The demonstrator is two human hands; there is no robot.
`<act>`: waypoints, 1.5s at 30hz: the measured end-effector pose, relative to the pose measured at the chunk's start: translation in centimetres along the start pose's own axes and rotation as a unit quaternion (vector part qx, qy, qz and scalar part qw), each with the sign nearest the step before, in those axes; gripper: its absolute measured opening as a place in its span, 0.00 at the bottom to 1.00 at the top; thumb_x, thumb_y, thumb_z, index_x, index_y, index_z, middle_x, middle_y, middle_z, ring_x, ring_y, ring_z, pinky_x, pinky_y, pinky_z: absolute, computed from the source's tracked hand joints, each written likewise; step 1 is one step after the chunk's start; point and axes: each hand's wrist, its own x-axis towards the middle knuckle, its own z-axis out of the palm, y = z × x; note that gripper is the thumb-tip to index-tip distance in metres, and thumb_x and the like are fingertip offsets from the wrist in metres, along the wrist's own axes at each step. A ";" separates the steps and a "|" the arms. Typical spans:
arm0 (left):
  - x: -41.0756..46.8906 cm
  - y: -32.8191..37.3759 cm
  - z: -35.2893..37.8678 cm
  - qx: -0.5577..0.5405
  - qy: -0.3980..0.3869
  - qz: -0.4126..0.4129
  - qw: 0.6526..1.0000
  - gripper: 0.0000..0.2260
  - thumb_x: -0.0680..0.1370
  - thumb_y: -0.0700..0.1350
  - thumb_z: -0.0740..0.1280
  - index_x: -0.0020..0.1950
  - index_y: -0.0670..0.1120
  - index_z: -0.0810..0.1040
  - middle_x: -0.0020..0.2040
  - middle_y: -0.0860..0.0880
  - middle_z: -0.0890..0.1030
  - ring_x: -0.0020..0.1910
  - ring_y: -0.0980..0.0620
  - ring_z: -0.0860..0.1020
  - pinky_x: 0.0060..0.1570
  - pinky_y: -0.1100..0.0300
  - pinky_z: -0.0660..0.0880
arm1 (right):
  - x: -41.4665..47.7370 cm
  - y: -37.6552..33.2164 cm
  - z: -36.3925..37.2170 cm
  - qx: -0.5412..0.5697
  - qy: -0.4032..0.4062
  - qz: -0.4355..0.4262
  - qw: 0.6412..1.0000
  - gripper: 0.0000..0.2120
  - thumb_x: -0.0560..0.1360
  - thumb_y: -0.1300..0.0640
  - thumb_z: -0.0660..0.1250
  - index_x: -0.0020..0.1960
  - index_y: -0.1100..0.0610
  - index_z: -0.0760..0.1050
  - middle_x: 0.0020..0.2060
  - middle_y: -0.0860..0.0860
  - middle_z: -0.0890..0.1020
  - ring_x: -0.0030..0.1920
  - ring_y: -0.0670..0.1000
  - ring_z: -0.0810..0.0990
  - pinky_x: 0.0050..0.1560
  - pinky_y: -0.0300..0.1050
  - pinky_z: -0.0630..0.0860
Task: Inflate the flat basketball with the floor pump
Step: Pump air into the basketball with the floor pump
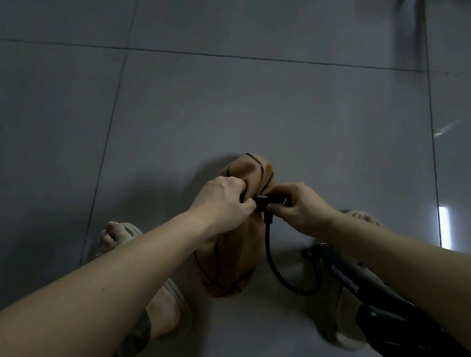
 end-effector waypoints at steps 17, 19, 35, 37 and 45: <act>0.1 0.2 0.8 -0.039 -0.022 0.030 0.999 0.14 0.80 0.46 0.65 0.35 0.43 0.73 0.32 0.50 0.74 0.31 0.54 0.72 0.30 0.59 0.64 | -0.5 0.0 0.1 0.059 -0.014 0.074 0.995 0.06 0.80 0.59 0.66 0.55 0.55 0.80 0.42 0.51 0.83 0.38 0.47 0.78 0.36 0.39 0.75; 0.1 0.4 0.9 -0.044 -0.025 0.031 0.998 0.14 0.80 0.46 0.65 0.35 0.45 0.72 0.32 0.50 0.74 0.31 0.53 0.73 0.30 0.59 0.64 | -0.2 -0.5 -0.2 0.073 -0.022 0.109 0.991 0.07 0.81 0.58 0.64 0.54 0.57 0.80 0.39 0.54 0.82 0.34 0.49 0.77 0.29 0.35 0.74; -0.1 2.0 2.3 -0.049 -0.007 -0.022 0.999 0.15 0.79 0.48 0.67 0.33 0.48 0.72 0.32 0.51 0.74 0.31 0.55 0.73 0.29 0.61 0.64 | -1.4 -3.4 -3.5 -0.072 -0.077 0.361 0.927 0.41 0.64 0.26 0.70 0.52 0.64 0.72 0.40 0.61 0.83 0.35 0.59 0.86 0.38 0.57 0.85; -0.1 2.2 2.2 -0.055 -0.008 -0.032 0.998 0.16 0.79 0.47 0.69 0.32 0.48 0.73 0.31 0.52 0.74 0.30 0.56 0.73 0.29 0.63 0.64 | -1.1 -4.7 -3.6 -0.147 -0.093 0.333 0.927 0.37 0.65 0.27 0.70 0.45 0.62 0.69 0.36 0.61 0.83 0.32 0.57 0.85 0.36 0.54 0.85; -0.2 2.7 1.8 -0.078 -0.011 -0.061 0.995 0.17 0.78 0.46 0.70 0.29 0.48 0.72 0.28 0.52 0.75 0.28 0.56 0.74 0.26 0.63 0.63 | -0.4 -4.9 -2.7 -0.175 -0.108 0.298 0.932 0.27 0.68 0.37 0.75 0.42 0.60 0.72 0.36 0.55 0.79 0.34 0.53 0.82 0.33 0.45 0.82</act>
